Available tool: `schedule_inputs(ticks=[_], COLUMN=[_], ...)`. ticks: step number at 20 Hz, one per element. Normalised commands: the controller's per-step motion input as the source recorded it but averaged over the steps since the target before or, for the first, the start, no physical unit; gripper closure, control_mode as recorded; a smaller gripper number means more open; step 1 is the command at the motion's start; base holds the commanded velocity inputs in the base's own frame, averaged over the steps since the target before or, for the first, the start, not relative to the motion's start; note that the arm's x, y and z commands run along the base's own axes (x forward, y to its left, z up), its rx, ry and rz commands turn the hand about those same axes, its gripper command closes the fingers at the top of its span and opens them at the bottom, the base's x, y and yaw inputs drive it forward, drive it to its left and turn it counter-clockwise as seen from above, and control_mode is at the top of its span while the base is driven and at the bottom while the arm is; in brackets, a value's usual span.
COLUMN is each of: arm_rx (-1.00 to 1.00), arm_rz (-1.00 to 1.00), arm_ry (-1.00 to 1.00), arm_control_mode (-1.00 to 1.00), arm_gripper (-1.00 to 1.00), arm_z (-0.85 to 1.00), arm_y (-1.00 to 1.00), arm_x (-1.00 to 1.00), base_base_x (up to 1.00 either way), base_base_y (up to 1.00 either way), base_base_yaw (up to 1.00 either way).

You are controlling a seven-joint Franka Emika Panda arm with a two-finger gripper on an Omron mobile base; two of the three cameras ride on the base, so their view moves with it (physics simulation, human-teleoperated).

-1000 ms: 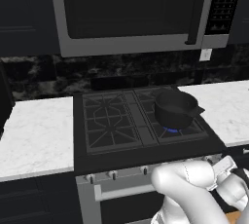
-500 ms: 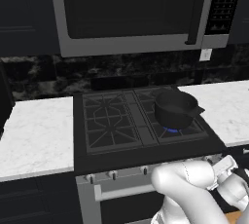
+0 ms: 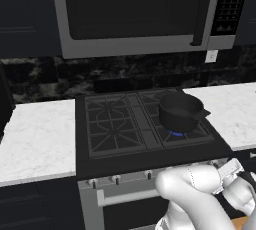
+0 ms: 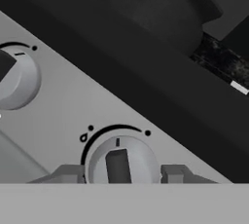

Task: Turn off the front right burner of the stove.

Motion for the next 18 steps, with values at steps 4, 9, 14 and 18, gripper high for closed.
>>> schedule_inputs(ticks=[4,9,14,18], arm_rx=[0.09,0.42,0.64,0.71], arm_rz=[-0.03,-0.14,-0.22,-0.23], arm_ry=[0.00,0.00,0.00,-0.01], arm_control_mode=[-1.00,-1.00,-1.00,-1.00], arm_gripper=[1.00,1.00,1.00,1.00], arm_z=[0.13,0.20,0.27,0.32], arm_y=[-0.01,-0.20,-0.27,-0.36], arm_x=[0.18,0.06,0.00,0.00], base_base_x=[0.00,0.00,0.00,0.00], base_base_y=[0.00,0.00,0.00,0.00], base_base_yaw=[0.00,0.00,0.00,0.00])
